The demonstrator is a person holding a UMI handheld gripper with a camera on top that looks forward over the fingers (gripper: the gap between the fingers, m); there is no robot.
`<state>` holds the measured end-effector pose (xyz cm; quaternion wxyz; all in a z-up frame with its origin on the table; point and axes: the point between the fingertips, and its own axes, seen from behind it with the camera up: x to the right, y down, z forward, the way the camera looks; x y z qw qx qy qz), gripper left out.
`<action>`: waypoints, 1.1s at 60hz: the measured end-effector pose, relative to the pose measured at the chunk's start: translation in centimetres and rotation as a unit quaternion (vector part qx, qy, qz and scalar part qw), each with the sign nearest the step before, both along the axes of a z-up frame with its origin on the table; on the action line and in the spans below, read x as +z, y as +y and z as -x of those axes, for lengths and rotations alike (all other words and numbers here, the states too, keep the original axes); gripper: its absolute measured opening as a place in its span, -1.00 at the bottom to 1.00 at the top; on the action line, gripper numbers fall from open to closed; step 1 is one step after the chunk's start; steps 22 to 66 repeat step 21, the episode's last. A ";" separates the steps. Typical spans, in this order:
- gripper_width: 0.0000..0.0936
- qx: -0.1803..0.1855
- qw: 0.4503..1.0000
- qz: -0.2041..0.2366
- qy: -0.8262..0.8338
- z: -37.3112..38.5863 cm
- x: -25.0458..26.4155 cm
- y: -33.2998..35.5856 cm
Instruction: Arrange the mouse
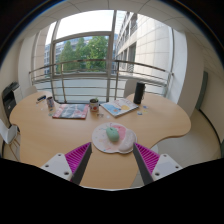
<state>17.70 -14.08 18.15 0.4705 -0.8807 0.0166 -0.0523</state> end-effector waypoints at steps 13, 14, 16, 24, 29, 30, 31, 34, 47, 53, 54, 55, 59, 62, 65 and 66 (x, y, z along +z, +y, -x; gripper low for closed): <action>0.82 -0.005 1.000 0.010 -0.009 0.0 0.3 -2.6; 0.82 -0.005 1.000 0.009 -0.010 0.0 0.5 -2.7; 0.82 -0.003 1.000 0.008 -0.012 0.1 0.6 -2.8; 0.81 0.000 1.000 0.007 -0.007 0.6 0.7 -2.9; 0.81 0.000 1.000 0.007 -0.007 0.6 0.7 -2.9; 0.81 0.000 1.000 0.007 -0.007 0.6 0.7 -2.9; 0.81 0.000 1.000 0.007 -0.007 0.6 0.7 -2.9; 0.81 0.000 1.000 0.007 -0.007 0.6 0.7 -2.9; 0.81 0.000 1.000 0.007 -0.007 0.6 0.7 -2.9; 0.81 0.000 1.000 0.007 -0.007 0.6 0.7 -2.9; 0.81 0.000 1.000 0.007 -0.007 0.6 0.7 -2.9; 0.81 0.000 1.000 0.007 -0.007 0.6 0.7 -2.9; 0.81 0.000 1.000 0.007 -0.007 0.6 0.7 -2.9; 0.81 0.000 1.000 0.007 -0.007 0.6 0.7 -2.9; 0.81 0.000 1.000 0.007 -0.007 0.6 0.7 -2.9; 0.81 0.000 1.000 0.007 -0.007 0.6 0.7 -2.9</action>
